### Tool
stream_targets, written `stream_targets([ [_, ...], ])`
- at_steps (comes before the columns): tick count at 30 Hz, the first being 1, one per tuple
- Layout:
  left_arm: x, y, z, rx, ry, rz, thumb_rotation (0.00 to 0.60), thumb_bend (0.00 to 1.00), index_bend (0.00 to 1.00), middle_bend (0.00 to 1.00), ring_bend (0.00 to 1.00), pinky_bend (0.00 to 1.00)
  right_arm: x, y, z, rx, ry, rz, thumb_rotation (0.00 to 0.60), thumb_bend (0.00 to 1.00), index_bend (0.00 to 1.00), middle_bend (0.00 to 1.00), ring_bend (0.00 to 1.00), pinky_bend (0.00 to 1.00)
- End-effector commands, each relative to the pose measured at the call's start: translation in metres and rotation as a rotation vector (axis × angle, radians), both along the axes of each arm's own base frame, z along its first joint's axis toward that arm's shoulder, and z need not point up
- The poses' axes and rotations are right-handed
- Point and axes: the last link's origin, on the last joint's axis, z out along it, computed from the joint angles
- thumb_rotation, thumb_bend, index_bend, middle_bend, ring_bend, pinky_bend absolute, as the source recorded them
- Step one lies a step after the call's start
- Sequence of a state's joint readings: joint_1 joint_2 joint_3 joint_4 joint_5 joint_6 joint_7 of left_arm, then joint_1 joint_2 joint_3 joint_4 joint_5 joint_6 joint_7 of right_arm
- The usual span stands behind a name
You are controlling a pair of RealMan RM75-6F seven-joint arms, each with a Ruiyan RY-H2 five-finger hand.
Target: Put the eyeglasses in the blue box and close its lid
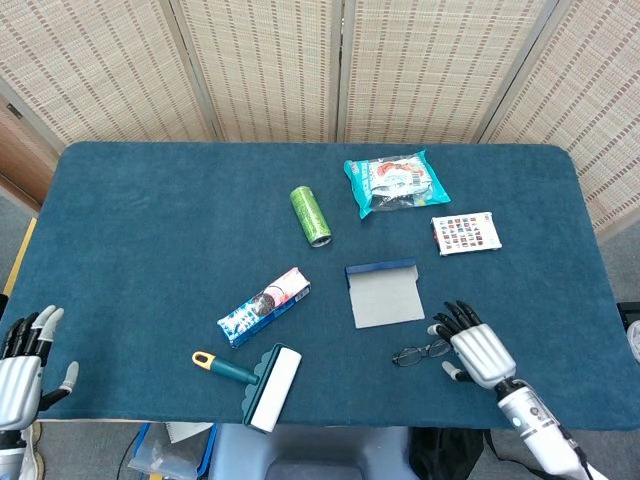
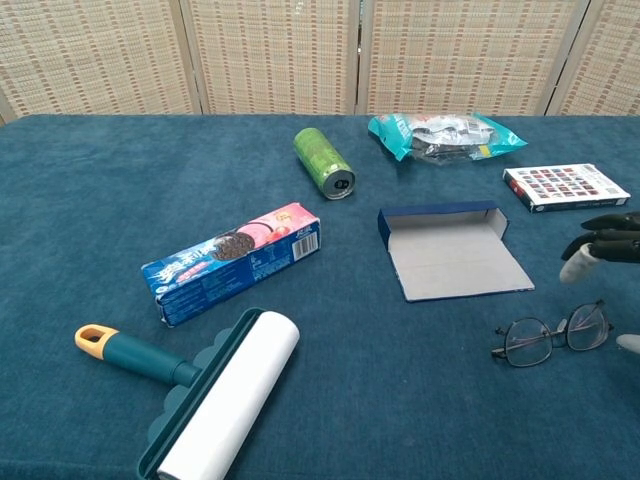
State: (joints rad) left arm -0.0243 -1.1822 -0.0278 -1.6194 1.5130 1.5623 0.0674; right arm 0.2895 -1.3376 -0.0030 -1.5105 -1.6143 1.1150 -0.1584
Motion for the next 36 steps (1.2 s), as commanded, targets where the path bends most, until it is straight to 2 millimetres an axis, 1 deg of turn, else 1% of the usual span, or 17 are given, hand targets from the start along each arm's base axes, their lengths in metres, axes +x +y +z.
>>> stream_targets([
  [1, -0.001, 0.0, 0.0, 0.0, 0.0, 0.002, 0.6, 0.4, 0.0, 0.0, 0.0, 0.0, 0.002, -0.007, -0.009, 0.016, 0.009, 0.01, 0.6, 0.28, 0.29, 0.18, 0.04, 0.02],
  [6, -0.004, -0.001, 0.001, 0.005, -0.003, 0.014, 0.6, 0.4, 0.0, 0.0, 0.0, 0.0, 0.002, -0.011, -0.02, 0.055, 0.033, 0.015, 0.6, 0.28, 0.3, 0.18, 0.04, 0.02],
  [12, -0.005, -0.002, -0.001, 0.0, -0.006, 0.016, 0.6, 0.4, 0.0, 0.0, 0.0, 0.0, 0.003, -0.016, -0.029, 0.073, 0.049, 0.021, 0.6, 0.28, 0.3, 0.18, 0.04, 0.02],
  [21, -0.007, -0.003, 0.001, 0.005, -0.006, 0.023, 0.6, 0.4, 0.0, 0.0, 0.0, 0.0, 0.007, -0.025, -0.043, 0.095, 0.041, 0.028, 0.6, 0.29, 0.36, 0.18, 0.04, 0.02],
  [36, -0.01, -0.003, -0.001, 0.003, -0.005, 0.031, 0.6, 0.4, 0.0, 0.0, 0.0, 0.0, 0.002, -0.034, -0.047, 0.105, 0.055, 0.02, 0.6, 0.33, 0.46, 0.19, 0.05, 0.02],
])
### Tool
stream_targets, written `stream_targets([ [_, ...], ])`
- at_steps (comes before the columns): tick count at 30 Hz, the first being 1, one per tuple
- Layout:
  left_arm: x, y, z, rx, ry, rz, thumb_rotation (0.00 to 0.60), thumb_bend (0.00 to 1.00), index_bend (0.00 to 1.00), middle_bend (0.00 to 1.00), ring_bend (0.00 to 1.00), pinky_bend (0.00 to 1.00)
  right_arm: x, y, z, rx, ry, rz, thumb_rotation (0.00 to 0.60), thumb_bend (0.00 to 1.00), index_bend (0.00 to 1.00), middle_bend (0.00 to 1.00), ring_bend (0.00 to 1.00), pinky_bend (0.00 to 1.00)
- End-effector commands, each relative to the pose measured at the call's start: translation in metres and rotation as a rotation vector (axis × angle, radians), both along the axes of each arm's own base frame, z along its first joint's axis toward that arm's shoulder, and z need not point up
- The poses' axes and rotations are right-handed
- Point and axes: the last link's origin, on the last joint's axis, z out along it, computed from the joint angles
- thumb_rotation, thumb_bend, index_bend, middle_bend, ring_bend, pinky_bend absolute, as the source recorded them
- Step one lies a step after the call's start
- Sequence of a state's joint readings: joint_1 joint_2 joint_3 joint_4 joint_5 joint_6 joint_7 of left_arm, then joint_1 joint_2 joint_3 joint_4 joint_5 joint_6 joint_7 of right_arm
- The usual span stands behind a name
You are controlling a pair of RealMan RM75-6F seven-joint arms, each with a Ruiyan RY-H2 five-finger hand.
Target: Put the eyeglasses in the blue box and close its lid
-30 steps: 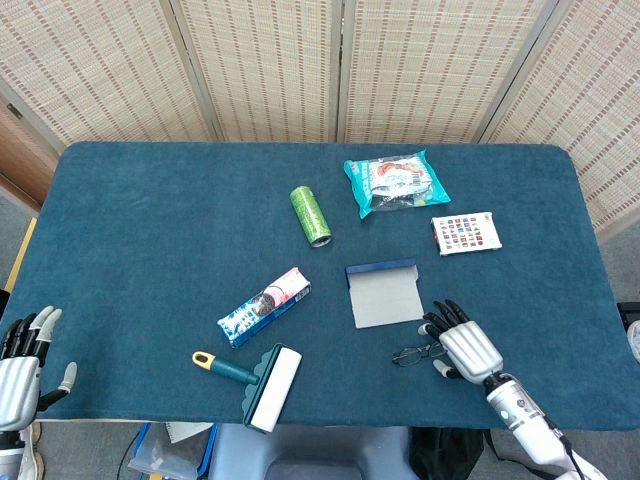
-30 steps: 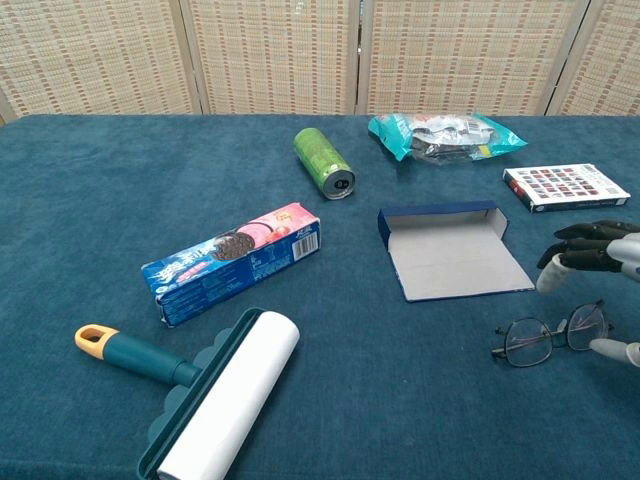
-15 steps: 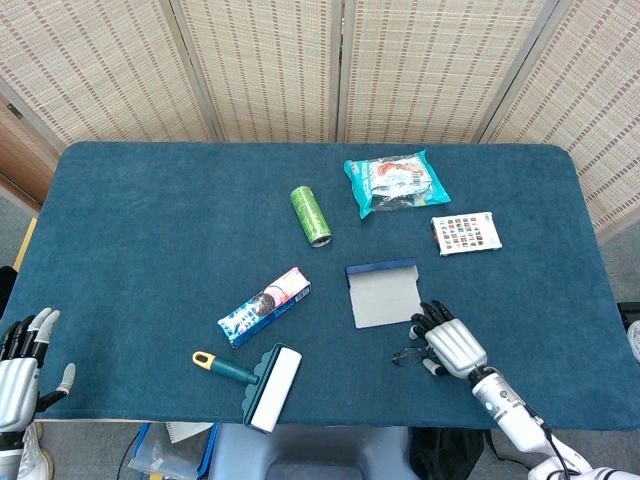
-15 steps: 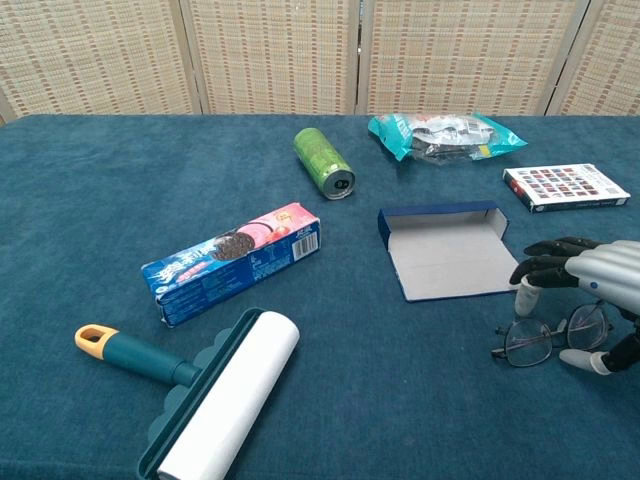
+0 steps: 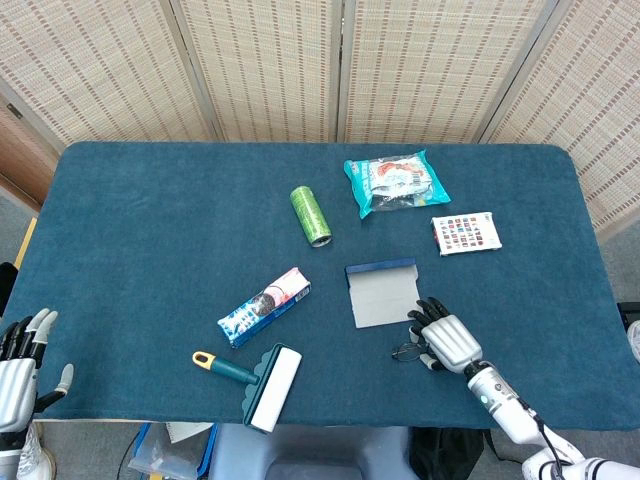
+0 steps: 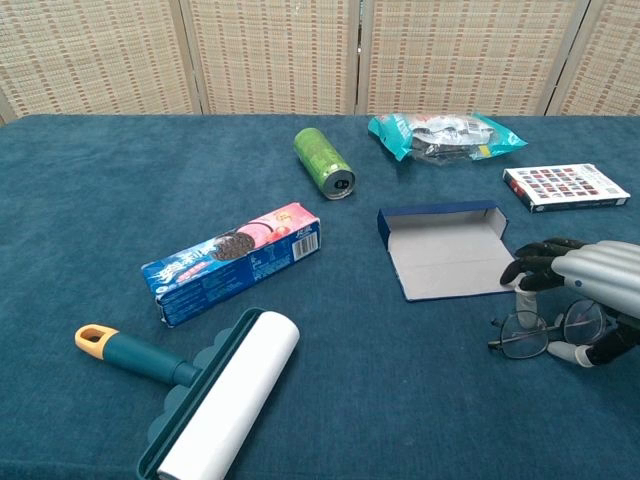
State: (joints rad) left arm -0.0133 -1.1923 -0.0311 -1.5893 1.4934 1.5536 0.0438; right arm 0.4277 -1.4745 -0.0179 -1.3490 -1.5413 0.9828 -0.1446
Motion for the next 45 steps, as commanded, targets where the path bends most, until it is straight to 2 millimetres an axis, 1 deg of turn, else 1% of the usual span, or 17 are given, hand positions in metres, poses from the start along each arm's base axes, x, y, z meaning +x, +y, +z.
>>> stream_targets([
  [1, 0.0, 0.0, 0.0, -0.001, 0.0, 0.0, 0.6, 0.4, 0.0, 0.0, 0.0, 0.0, -0.001, -0.001, 0.0, 0.0, 0.0, -0.002, 0.6, 0.33, 0.46, 0.19, 0.05, 0.02],
  [3, 0.0, 0.001, 0.0, -0.001, 0.0, 0.0, 0.6, 0.4, 0.0, 0.0, 0.0, 0.0, -0.001, -0.001, -0.001, 0.0, -0.001, -0.003, 0.6, 0.34, 0.47, 0.2, 0.06, 0.02],
  [12, -0.001, 0.002, -0.001, -0.003, 0.001, 0.004, 0.6, 0.4, 0.0, 0.0, 0.0, 0.0, -0.002, -0.004, -0.002, -0.003, -0.005, -0.005, 0.6, 0.45, 0.52, 0.22, 0.08, 0.02],
  [17, -0.001, 0.002, -0.001, -0.002, 0.002, 0.005, 0.6, 0.4, 0.0, 0.0, 0.0, 0.0, 0.001, -0.004, 0.003, -0.021, -0.02, 0.005, 0.6, 0.46, 0.53, 0.23, 0.08, 0.02],
  [25, -0.002, 0.002, -0.001, -0.004, 0.002, 0.006, 0.6, 0.4, 0.0, 0.0, 0.0, 0.0, 0.012, -0.008, 0.019, -0.077, -0.039, 0.038, 0.6, 0.46, 0.55, 0.24, 0.09, 0.02],
  [28, -0.002, 0.002, -0.001, -0.003, 0.001, 0.003, 0.6, 0.4, 0.0, 0.0, 0.0, 0.0, 0.019, -0.015, 0.025, -0.104, -0.048, 0.054, 0.6, 0.46, 0.55, 0.25, 0.09, 0.02],
  [32, -0.002, 0.002, -0.001, -0.003, 0.001, 0.004, 0.6, 0.4, 0.0, 0.0, 0.0, 0.0, 0.03, -0.03, 0.033, -0.145, -0.06, 0.071, 0.6, 0.46, 0.55, 0.25, 0.09, 0.02],
  [35, -0.002, 0.003, -0.001, -0.005, 0.001, 0.003, 0.6, 0.4, 0.0, 0.0, 0.0, 0.0, 0.039, -0.043, 0.035, -0.17, -0.063, 0.073, 0.6, 0.46, 0.55, 0.25, 0.09, 0.02],
  [40, -0.002, 0.004, -0.002, -0.007, -0.001, -0.001, 0.6, 0.4, 0.0, 0.0, 0.0, 0.0, 0.051, -0.062, 0.03, -0.173, -0.061, 0.066, 0.6, 0.46, 0.55, 0.25, 0.09, 0.02],
  [45, -0.003, 0.004, -0.002, -0.009, -0.003, 0.002, 0.6, 0.4, 0.0, 0.0, 0.0, 0.0, 0.059, -0.078, 0.015, -0.161, -0.044, 0.047, 0.6, 0.46, 0.55, 0.25, 0.09, 0.02],
])
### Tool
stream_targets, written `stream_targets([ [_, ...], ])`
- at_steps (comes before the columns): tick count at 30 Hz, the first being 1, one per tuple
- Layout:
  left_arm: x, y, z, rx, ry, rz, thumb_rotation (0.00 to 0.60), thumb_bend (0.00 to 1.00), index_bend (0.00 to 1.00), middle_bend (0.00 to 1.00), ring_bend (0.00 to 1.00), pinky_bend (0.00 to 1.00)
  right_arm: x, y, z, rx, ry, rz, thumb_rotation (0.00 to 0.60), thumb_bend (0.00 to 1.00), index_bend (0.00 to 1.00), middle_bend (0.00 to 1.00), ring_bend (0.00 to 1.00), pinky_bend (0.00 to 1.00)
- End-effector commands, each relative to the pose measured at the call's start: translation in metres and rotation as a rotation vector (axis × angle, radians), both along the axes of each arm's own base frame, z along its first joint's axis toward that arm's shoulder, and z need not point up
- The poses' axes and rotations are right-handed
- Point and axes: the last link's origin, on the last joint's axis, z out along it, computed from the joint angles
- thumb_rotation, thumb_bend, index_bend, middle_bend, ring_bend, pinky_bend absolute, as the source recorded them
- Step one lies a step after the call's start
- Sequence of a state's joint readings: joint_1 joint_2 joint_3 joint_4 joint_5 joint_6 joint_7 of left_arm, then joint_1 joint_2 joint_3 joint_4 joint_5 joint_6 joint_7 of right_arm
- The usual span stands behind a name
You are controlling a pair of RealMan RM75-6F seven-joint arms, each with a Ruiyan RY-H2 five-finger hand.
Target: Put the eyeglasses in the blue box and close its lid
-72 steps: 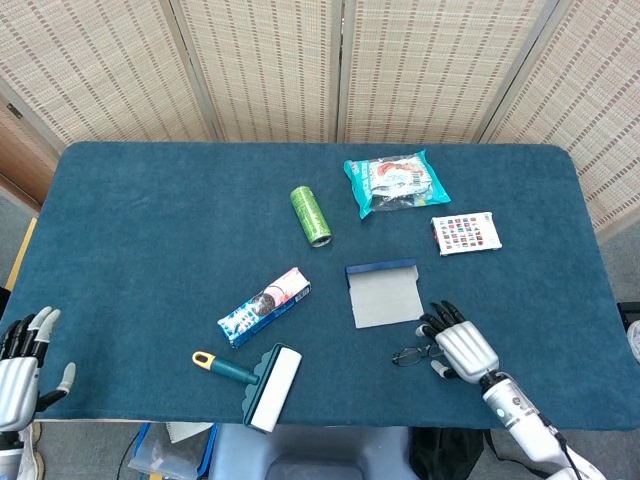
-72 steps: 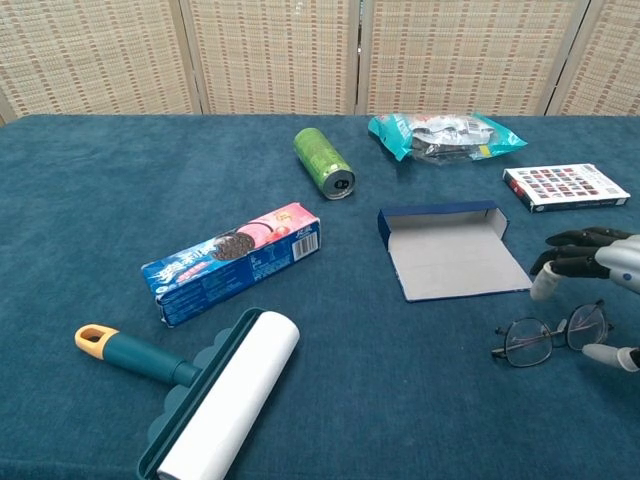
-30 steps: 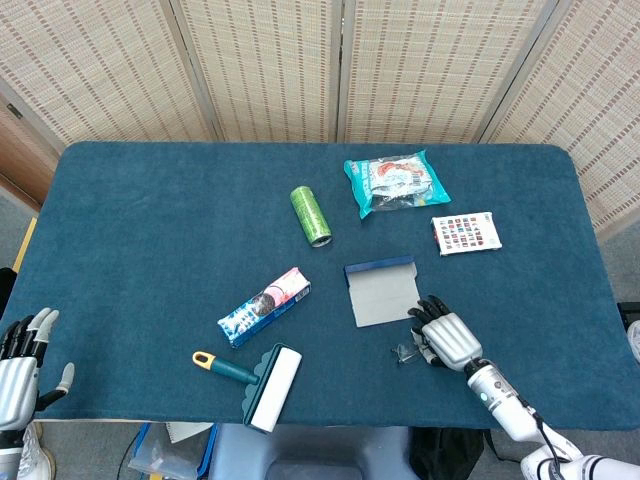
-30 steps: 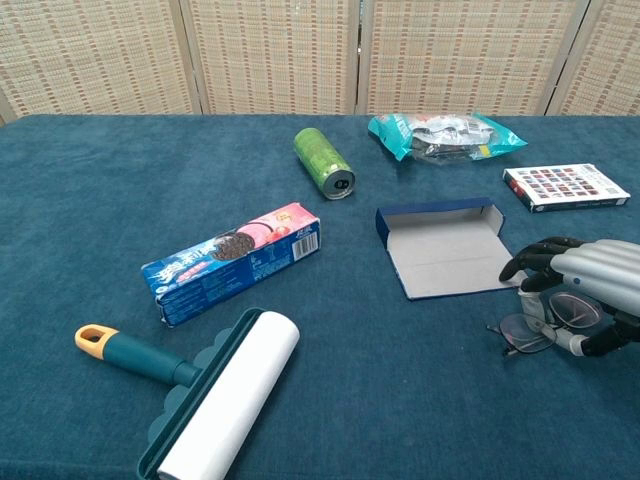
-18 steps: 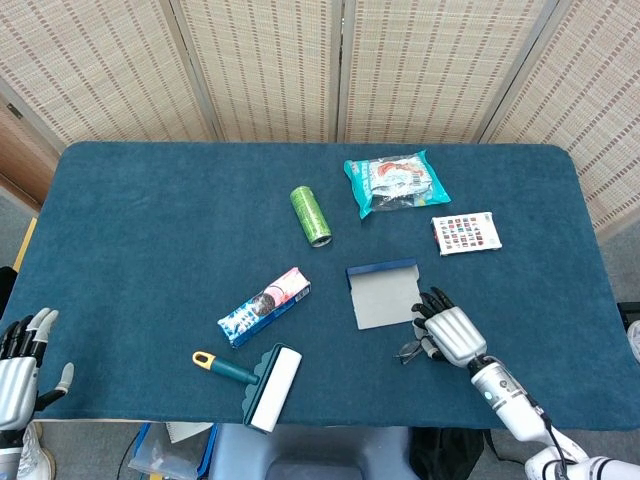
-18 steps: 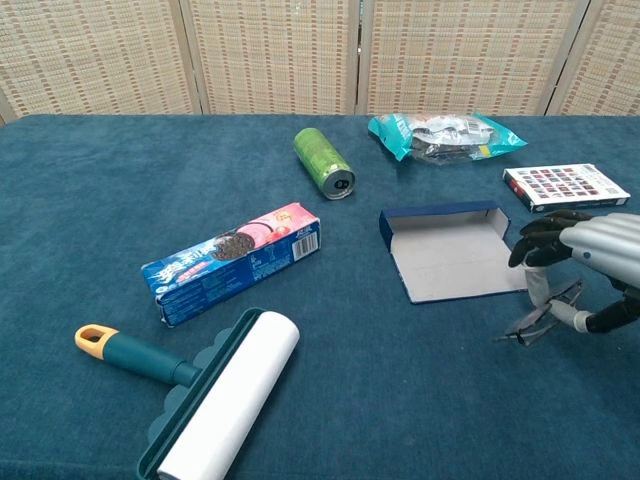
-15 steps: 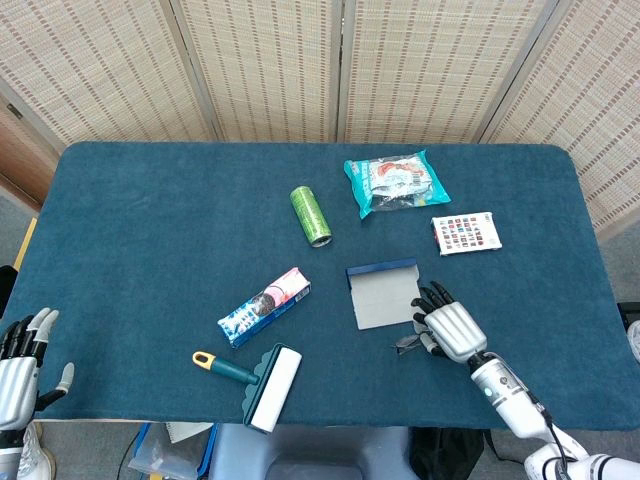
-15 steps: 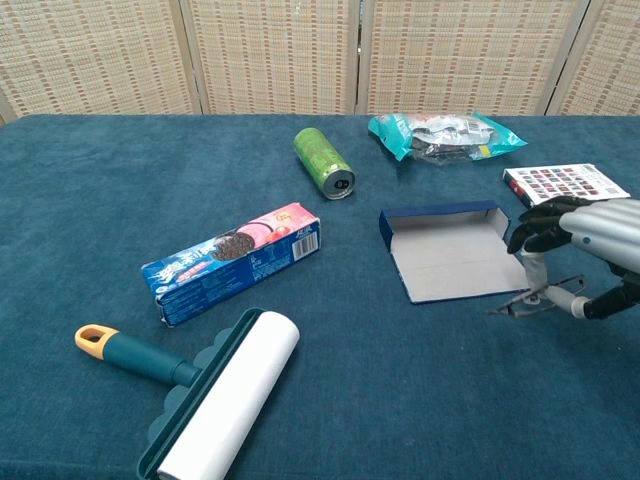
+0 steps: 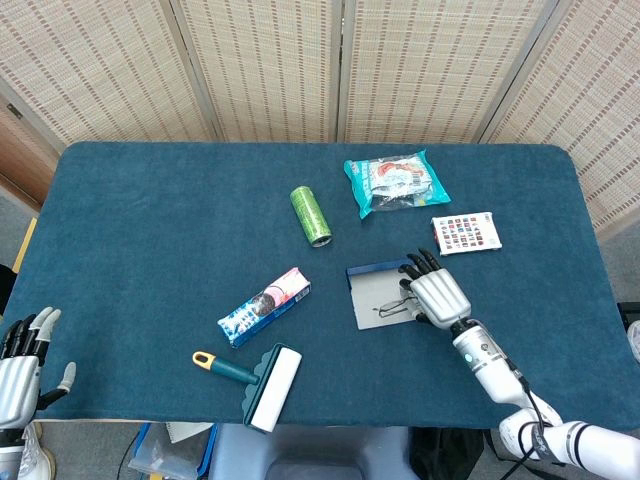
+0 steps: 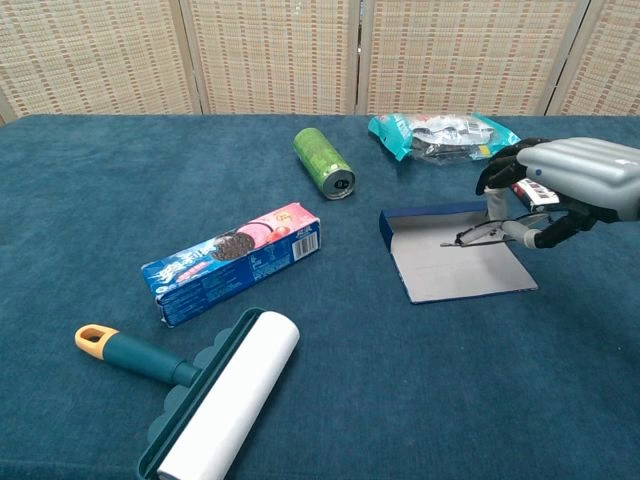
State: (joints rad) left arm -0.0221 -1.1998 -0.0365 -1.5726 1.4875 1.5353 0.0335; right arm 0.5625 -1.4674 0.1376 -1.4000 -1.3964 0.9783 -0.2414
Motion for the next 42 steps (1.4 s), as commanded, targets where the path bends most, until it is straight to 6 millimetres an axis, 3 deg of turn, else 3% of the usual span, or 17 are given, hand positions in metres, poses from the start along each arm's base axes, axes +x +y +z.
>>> stream_targets([
  [1, -0.001, 0.0, 0.0, 0.0, 0.0, 0.001, 0.6, 0.4, 0.0, 0.0, 0.0, 0.0, 0.005, -0.011, -0.01, 0.003, 0.01, -0.017, 0.6, 0.46, 0.55, 0.25, 0.09, 0.02],
  [9, -0.004, -0.001, 0.0, -0.002, -0.002, 0.008, 0.6, 0.4, 0.0, 0.0, 0.0, 0.0, 0.013, -0.02, -0.027, -0.007, 0.012, -0.036, 0.6, 0.46, 0.54, 0.25, 0.09, 0.02],
  [17, -0.005, 0.001, -0.003, -0.012, -0.006, 0.007, 0.6, 0.4, 0.0, 0.0, 0.0, 0.0, 0.012, -0.021, -0.026, -0.033, 0.031, -0.058, 0.6, 0.33, 0.17, 0.15, 0.02, 0.02],
  [23, -0.004, 0.002, -0.003, -0.011, -0.008, 0.004, 0.6, 0.4, 0.0, 0.0, 0.0, 0.0, 0.013, -0.019, -0.026, -0.038, 0.026, -0.066, 0.6, 0.29, 0.03, 0.06, 0.0, 0.02],
  [29, -0.007, 0.0, -0.002, -0.01, -0.007, 0.014, 0.6, 0.4, 0.0, 0.0, 0.0, 0.0, 0.012, -0.002, -0.018, 0.0, 0.013, -0.032, 0.6, 0.25, 0.01, 0.01, 0.0, 0.02],
  [32, -0.007, -0.001, -0.002, -0.013, -0.008, 0.014, 0.6, 0.4, 0.0, 0.0, 0.0, 0.0, 0.01, 0.002, -0.019, 0.019, 0.037, -0.026, 0.6, 0.18, 0.0, 0.0, 0.0, 0.0],
  [42, -0.008, -0.004, 0.0, -0.004, -0.013, 0.018, 0.6, 0.4, 0.0, 0.0, 0.0, 0.0, 0.018, -0.011, -0.038, 0.033, 0.088, -0.023, 0.6, 0.15, 0.0, 0.0, 0.0, 0.0],
])
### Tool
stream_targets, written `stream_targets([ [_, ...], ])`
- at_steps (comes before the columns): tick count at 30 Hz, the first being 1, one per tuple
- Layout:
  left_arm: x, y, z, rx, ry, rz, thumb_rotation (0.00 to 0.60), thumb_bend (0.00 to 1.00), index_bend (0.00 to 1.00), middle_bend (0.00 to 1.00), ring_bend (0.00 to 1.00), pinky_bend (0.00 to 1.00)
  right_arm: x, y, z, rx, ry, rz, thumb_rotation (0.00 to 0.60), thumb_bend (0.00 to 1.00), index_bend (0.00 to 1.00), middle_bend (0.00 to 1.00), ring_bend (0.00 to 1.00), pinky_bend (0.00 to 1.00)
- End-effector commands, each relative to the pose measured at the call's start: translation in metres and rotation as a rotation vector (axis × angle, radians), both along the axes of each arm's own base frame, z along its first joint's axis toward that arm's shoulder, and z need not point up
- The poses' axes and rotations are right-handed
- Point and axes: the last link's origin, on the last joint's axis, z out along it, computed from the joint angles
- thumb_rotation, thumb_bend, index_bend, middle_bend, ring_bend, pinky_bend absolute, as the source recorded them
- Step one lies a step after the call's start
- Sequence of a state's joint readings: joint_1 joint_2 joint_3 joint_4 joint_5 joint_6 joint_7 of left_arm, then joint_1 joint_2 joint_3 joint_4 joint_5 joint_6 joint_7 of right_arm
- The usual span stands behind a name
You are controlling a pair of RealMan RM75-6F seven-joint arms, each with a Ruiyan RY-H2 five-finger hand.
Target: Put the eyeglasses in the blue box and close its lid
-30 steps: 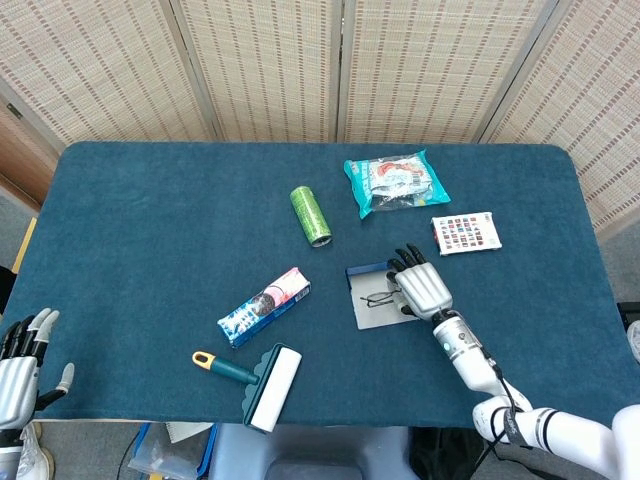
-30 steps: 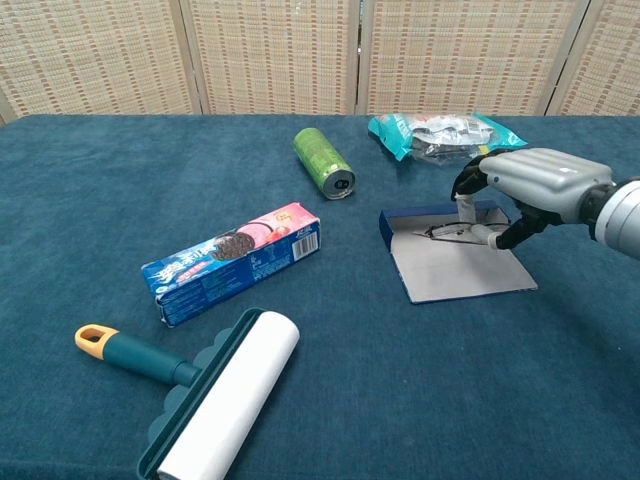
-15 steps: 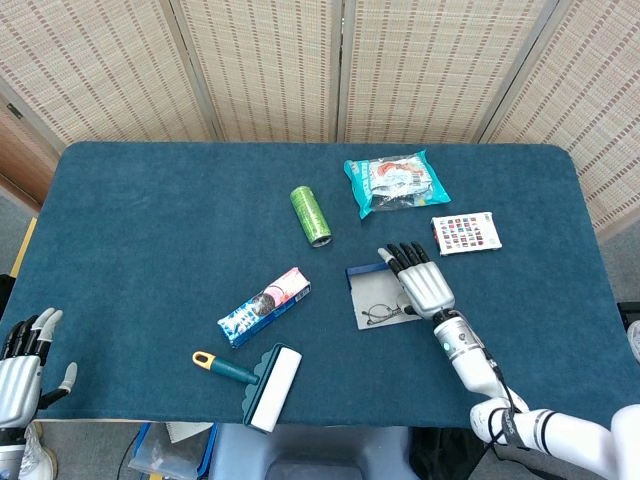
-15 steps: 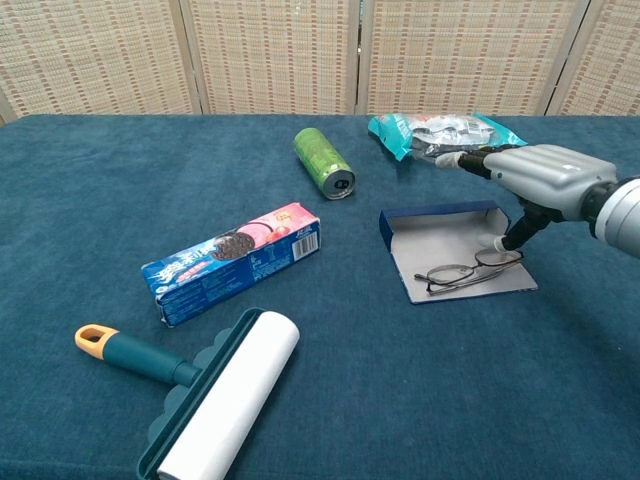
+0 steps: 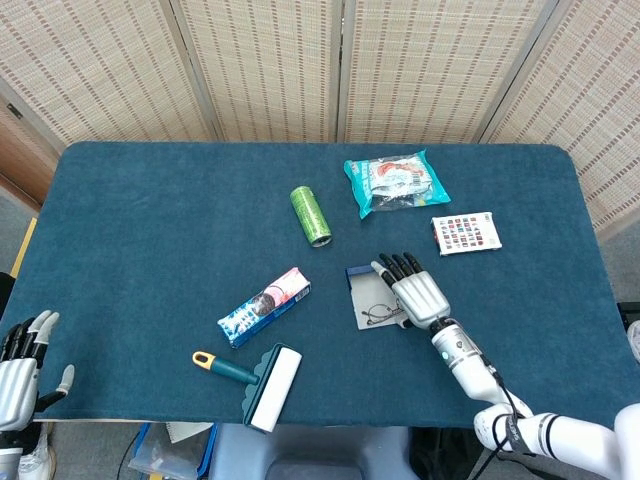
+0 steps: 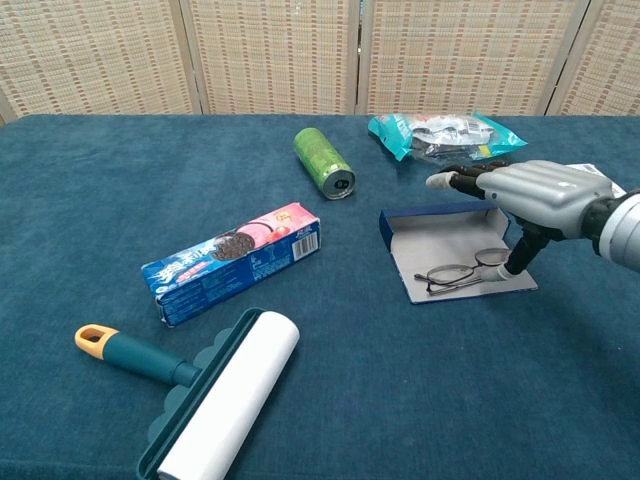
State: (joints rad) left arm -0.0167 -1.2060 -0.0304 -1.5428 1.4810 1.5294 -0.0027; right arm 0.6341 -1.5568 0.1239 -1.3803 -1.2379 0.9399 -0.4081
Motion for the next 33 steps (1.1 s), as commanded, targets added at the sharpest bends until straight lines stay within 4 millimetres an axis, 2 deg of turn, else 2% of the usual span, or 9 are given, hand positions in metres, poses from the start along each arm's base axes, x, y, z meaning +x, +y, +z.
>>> stream_targets([
  [1, -0.001, -0.001, 0.001, 0.002, 0.0, 0.004, 0.6, 0.4, 0.0, 0.0, 0.0, 0.0, 0.003, -0.006, -0.006, 0.0, 0.02, 0.002, 0.6, 0.15, 0.0, 0.0, 0.0, 0.0],
  [18, -0.006, -0.003, 0.002, 0.009, 0.005, 0.023, 0.6, 0.4, 0.0, 0.0, 0.0, 0.0, 0.016, -0.048, -0.024, -0.026, 0.03, -0.042, 0.6, 0.15, 0.0, 0.0, 0.0, 0.0],
  [33, -0.009, -0.005, 0.003, 0.016, 0.007, 0.037, 0.6, 0.4, 0.0, 0.0, 0.0, 0.0, 0.026, -0.076, -0.029, -0.05, 0.041, -0.067, 0.6, 0.15, 0.0, 0.0, 0.0, 0.0],
])
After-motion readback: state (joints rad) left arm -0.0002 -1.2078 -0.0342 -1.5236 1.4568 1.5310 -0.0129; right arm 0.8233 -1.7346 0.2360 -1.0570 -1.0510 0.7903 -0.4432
